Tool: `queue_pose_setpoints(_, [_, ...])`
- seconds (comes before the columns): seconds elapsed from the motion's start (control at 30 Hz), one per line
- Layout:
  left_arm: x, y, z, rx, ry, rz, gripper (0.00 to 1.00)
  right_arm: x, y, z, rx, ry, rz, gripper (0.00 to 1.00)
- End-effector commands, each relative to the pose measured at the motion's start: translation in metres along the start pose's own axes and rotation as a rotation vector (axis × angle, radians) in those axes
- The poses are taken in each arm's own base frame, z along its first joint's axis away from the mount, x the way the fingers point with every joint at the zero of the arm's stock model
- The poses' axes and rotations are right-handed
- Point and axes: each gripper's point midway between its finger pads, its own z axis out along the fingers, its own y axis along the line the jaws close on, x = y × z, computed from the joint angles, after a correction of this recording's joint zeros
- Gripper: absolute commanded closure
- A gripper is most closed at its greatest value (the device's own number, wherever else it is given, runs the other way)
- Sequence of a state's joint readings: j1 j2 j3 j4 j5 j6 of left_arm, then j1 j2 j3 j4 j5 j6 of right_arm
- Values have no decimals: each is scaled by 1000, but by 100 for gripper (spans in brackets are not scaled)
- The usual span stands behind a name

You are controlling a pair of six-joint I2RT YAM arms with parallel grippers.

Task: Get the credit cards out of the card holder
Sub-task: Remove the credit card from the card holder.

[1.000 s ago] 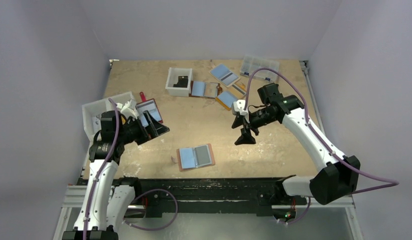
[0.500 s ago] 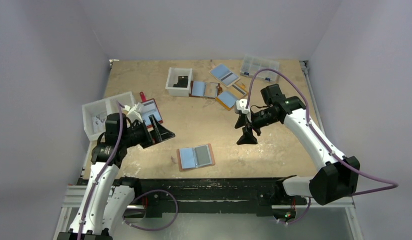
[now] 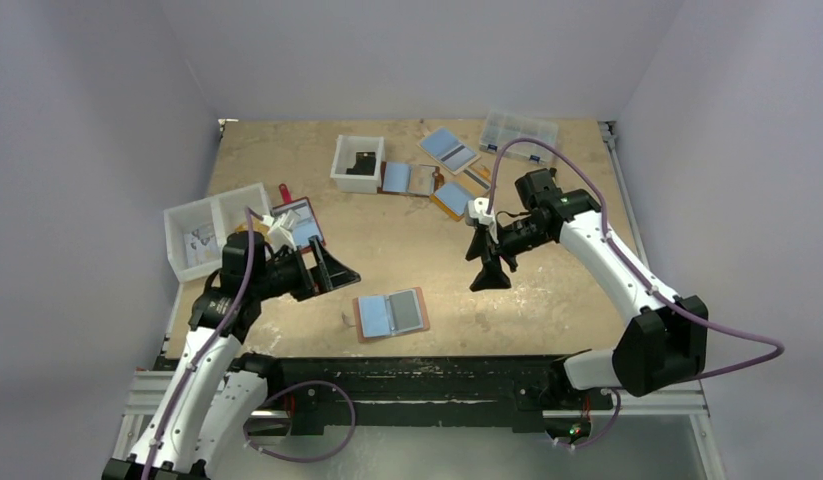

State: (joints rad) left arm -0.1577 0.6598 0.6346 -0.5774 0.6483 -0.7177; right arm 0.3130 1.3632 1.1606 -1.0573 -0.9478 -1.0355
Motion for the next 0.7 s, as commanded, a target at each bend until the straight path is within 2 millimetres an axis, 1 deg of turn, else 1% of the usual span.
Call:
queue_pose_setpoints(0.0, [-5, -11, 11, 41, -19, 22, 1, -6, 2, 3, -28, -46, -12, 22])
queue_pose_setpoints(0.07, [-2, -14, 19, 43, -9, 29, 1, -5, 1, 4, -34, -46, -12, 22])
queue_pose_setpoints(0.13, [8, -22, 29, 52, 22, 50, 1, -4, 0, 5, -36, -45, -14, 22])
queue_pose_setpoints(0.43, [43, -44, 78, -13, 80, 214, 2, 6, -2, 9, -40, -23, -35, 22])
queue_pose_setpoints(0.57, [67, -46, 100, -42, 128, 267, 3, 11, 0, 11, -40, -12, -47, 22])
queue_pose_setpoints(0.67, [79, -44, 115, -62, 153, 296, 5, 17, 0, 13, -29, 2, -56, 22])
